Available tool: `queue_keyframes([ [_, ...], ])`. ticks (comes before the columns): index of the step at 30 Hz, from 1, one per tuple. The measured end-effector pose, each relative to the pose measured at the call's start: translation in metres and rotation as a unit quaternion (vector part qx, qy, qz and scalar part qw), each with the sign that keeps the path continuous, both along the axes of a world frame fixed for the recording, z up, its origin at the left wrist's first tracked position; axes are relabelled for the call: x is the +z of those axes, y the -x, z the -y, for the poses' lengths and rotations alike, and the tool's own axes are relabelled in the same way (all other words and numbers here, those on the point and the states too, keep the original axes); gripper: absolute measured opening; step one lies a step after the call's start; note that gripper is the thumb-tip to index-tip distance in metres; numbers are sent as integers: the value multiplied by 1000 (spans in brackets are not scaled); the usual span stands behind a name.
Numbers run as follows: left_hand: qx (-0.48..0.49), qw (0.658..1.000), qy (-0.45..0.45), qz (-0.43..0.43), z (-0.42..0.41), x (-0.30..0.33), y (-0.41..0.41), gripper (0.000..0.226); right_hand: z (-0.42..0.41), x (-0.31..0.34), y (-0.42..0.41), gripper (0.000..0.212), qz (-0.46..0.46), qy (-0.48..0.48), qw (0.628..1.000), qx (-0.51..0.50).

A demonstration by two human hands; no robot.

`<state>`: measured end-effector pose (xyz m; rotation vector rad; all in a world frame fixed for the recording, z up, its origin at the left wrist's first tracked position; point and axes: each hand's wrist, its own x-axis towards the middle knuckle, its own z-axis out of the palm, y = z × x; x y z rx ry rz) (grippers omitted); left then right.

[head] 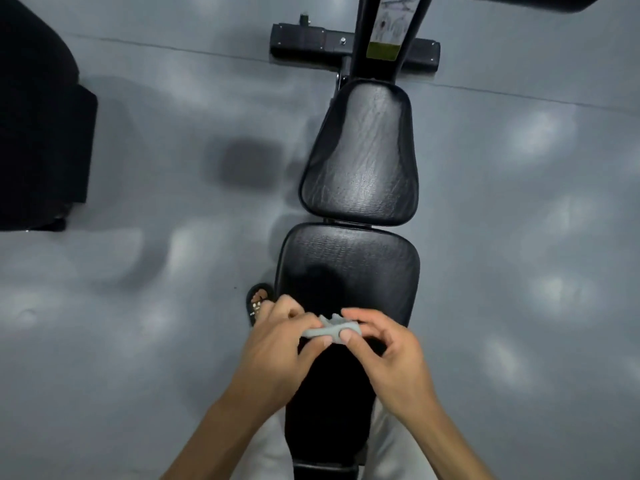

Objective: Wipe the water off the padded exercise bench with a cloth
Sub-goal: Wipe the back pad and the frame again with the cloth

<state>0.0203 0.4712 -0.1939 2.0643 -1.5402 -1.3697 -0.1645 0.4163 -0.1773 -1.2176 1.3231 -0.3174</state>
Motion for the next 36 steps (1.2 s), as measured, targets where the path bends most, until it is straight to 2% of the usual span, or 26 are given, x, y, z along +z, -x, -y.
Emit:
queue_keyframes([
  [2,-12,999,37,-8,-9,-7,20,26,3,-8,25,16,-18,13,999,42],
  [5,-38,996,65,-53,-18,-17,52,17,5,-23,71,45,-10,-36,986,161],
  [7,-39,994,34,-97,-19,-26,72,12,3,-36,93,41,5,-60,981,185],
  [10,-43,995,18,-88,-18,-55,92,16,-1,-71,119,19,23,-80,989,118],
  [12,-25,997,1,-73,-16,-82,90,19,1,-104,137,17,-17,-67,997,47],
  [14,-23,998,-9,-52,-10,-115,79,21,13,-138,155,20,-95,-25,994,-47],
  [17,-17,1000,11,1,0,-165,52,22,42,-193,171,19,-224,67,959,-163],
  [19,-17,998,50,46,9,-198,34,23,60,-227,161,18,-255,132,934,-212],
  [21,-17,991,100,92,21,-226,17,25,69,-263,132,15,-264,192,928,-177],
  [23,-4,981,139,135,33,-249,3,26,68,-291,95,18,-232,217,945,-77],
  [25,26,972,171,161,42,-265,-9,29,56,-306,69,24,-258,262,930,24],
  [27,48,964,196,171,49,-280,-18,39,46,-316,60,34,-323,321,890,24],
  [29,52,962,200,177,52,-298,-24,49,43,-325,52,49,-343,329,880,9],
  [31,53,962,210,167,54,-318,-24,55,48,-339,40,65,-360,328,872,53],
  [33,64,960,228,148,53,-334,-21,57,63,-351,29,68,-390,344,849,90],
  [36,85,950,264,143,50,-349,-21,57,83,-356,10,68,-415,354,834,82],
])
